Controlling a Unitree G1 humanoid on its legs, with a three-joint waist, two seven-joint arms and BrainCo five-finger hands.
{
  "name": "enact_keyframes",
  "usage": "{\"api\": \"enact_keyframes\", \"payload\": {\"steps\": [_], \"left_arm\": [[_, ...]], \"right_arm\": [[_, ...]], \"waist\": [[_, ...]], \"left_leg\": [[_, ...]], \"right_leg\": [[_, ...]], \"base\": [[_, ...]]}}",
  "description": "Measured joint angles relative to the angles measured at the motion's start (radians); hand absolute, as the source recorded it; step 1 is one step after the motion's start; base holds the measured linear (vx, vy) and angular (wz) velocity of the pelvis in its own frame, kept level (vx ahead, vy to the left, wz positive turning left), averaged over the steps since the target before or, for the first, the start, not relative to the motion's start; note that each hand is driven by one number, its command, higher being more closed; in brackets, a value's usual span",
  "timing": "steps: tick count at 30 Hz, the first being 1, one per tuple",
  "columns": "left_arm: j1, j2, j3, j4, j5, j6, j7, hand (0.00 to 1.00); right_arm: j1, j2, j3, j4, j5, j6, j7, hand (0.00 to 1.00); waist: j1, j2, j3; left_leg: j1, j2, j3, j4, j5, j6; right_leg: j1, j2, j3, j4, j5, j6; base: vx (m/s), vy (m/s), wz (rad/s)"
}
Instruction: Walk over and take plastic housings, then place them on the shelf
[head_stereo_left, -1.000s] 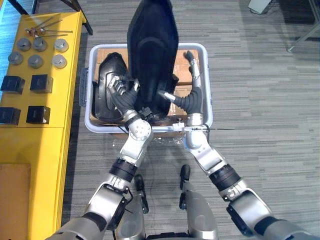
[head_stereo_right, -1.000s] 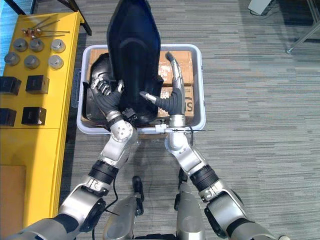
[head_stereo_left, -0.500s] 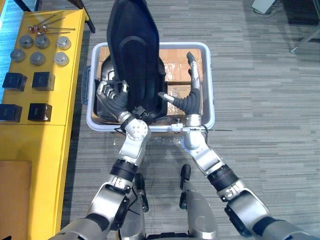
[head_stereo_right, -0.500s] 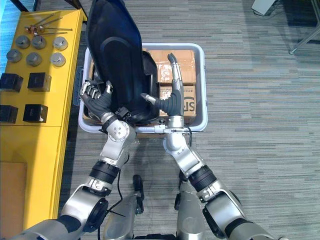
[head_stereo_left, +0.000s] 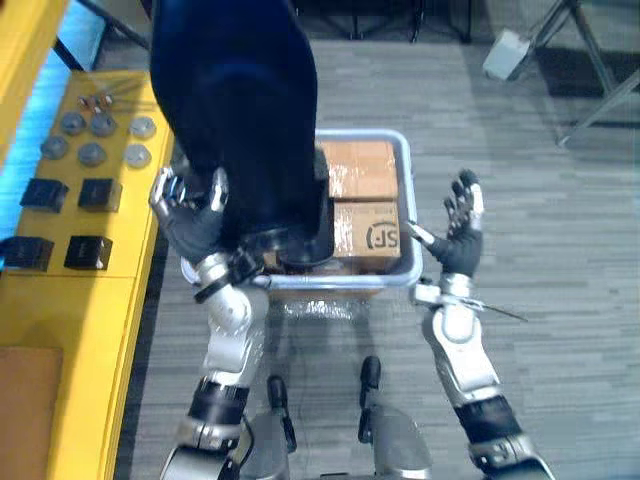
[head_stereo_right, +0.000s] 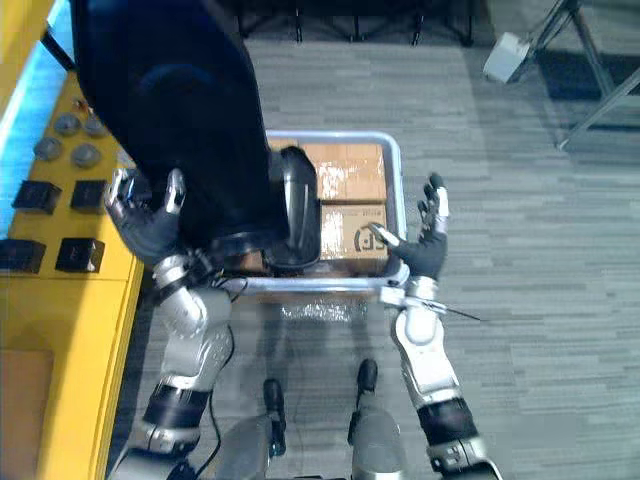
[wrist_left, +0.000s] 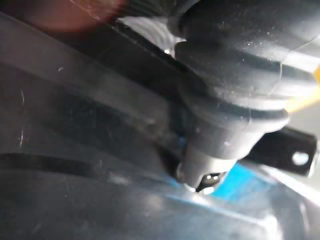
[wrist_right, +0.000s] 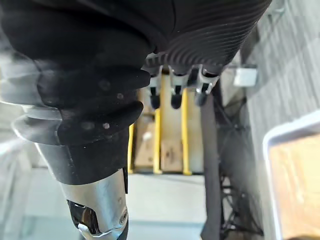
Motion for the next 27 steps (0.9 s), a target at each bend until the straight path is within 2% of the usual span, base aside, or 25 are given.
{"api": "enact_keyframes", "payload": {"steps": [3,8,10,12,18,20,23,27], "left_arm": [[0.104,-0.008,0.008,-0.055,-0.025,0.006,-0.083,1.00],[0.209,-0.027,0.074,-0.124,-0.025,0.080,-0.182,1.00],[0.242,-0.039,0.114,-0.141,-0.035,0.094,-0.205,1.00],[0.284,-0.042,0.148,-0.171,-0.051,0.122,-0.213,1.00],[0.381,-0.044,0.240,-0.226,-0.051,0.172,-0.218,1.00],[0.428,-0.061,0.309,-0.250,-0.054,0.194,-0.227,1.00],[0.509,-0.100,0.395,-0.264,-0.062,0.195,-0.226,1.00],[0.606,-0.136,0.449,-0.296,-0.086,0.195,-0.227,1.00]], "right_arm": [[0.041,0.000,-0.006,-0.010,0.047,-0.001,0.063,0.00],[0.070,0.011,-0.005,-0.014,0.130,0.004,0.188,0.00],[0.069,0.017,0.014,-0.014,0.131,0.012,0.217,0.00],[0.069,0.028,0.040,-0.011,0.151,0.041,0.239,0.00],[0.069,0.058,0.111,0.024,0.177,0.063,0.276,0.00],[0.054,0.076,0.129,0.056,0.186,0.073,0.279,0.00],[0.014,0.091,0.154,0.114,0.186,0.089,0.277,0.00],[-0.011,0.097,0.166,0.137,0.183,0.094,0.278,0.00]], "waist": [[0.007,0.014,-0.062],[0.030,0.058,-0.116],[0.039,0.061,-0.134],[0.055,0.055,-0.143],[0.103,0.042,-0.187],[0.136,0.035,-0.198],[0.176,0.028,-0.207],[0.212,0.026,-0.210]], "left_leg": [[0.041,-0.003,-0.002,-0.031,0.000,-0.001],[0.105,-0.010,-0.025,-0.062,0.001,-0.001],[0.104,-0.012,-0.033,-0.063,0.002,0.000],[0.112,-0.015,-0.061,-0.065,0.005,0.000],[0.104,-0.030,-0.142,-0.074,0.017,0.002],[0.100,-0.036,-0.179,-0.079,0.027,0.004],[0.101,-0.045,-0.206,-0.079,0.030,0.005],[0.099,-0.058,-0.242,-0.079,0.031,0.007]], "right_leg": [[0.042,0.002,-0.007,-0.029,-0.001,0.004],[0.106,-0.002,-0.032,-0.037,-0.012,0.016],[0.111,-0.005,-0.046,-0.037,-0.013,0.017],[0.134,-0.008,-0.076,-0.037,-0.017,0.017],[0.173,-0.021,-0.163,-0.038,-0.037,0.025],[0.191,-0.025,-0.202,-0.038,-0.040,0.026],[0.211,-0.031,-0.234,-0.038,-0.050,0.031],[0.231,-0.041,-0.274,-0.038,-0.063,0.035]], "base": [[0.08,-0.003,0.03],[0.04,0.009,0.11],[0.00,0.013,0.20],[-0.01,-0.003,0.30],[-0.01,-0.001,0.43],[0.01,0.004,0.52],[0.00,0.004,0.33],[-0.01,0.015,0.29]]}}
